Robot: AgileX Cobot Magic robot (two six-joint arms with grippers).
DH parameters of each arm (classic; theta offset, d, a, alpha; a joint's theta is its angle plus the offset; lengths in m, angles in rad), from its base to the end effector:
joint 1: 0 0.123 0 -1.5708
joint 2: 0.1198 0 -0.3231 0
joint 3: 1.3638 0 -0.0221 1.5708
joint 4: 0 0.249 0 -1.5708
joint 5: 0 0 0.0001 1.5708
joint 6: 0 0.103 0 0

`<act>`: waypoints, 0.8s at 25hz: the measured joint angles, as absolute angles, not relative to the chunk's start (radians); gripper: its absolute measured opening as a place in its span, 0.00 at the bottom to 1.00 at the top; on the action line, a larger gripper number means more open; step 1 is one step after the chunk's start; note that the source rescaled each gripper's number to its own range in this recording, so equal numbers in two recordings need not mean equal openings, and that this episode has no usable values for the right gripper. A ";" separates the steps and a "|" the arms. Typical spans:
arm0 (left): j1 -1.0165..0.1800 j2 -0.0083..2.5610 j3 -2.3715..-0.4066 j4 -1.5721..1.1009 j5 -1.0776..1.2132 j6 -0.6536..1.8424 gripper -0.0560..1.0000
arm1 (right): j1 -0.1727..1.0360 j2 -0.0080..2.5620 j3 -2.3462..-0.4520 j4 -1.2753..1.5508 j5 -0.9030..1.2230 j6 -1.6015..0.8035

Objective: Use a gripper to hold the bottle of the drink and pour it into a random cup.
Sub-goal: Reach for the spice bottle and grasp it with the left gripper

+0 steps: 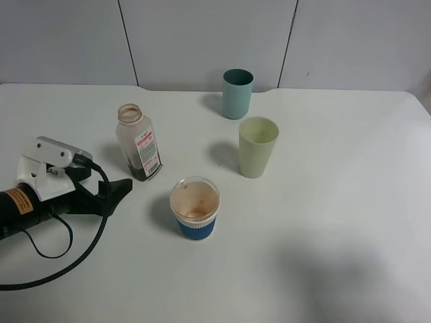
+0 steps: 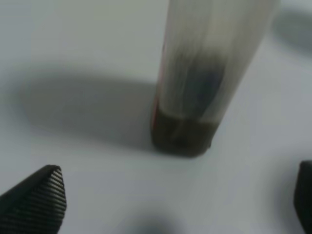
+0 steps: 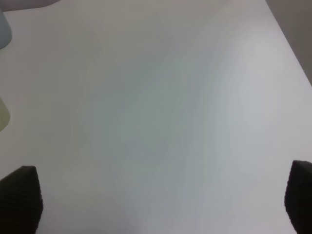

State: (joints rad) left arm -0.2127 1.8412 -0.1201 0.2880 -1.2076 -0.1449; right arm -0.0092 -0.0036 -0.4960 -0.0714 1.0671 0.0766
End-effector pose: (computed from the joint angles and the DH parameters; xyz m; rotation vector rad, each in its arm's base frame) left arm 0.2083 -0.0730 0.1295 0.3455 1.9908 -0.4309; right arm -0.0347 -0.0061 0.2692 0.0914 2.0472 -0.0436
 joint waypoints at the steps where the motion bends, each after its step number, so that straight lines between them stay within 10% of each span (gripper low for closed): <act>1: -0.213 1.841 -0.128 0.297 -1.208 -0.145 0.93 | -0.009 -0.004 -0.496 -0.071 1.067 0.077; 20: -0.213 1.932 -0.272 0.434 -1.215 -0.190 0.92 | -0.009 -0.004 -0.496 -0.071 1.067 0.077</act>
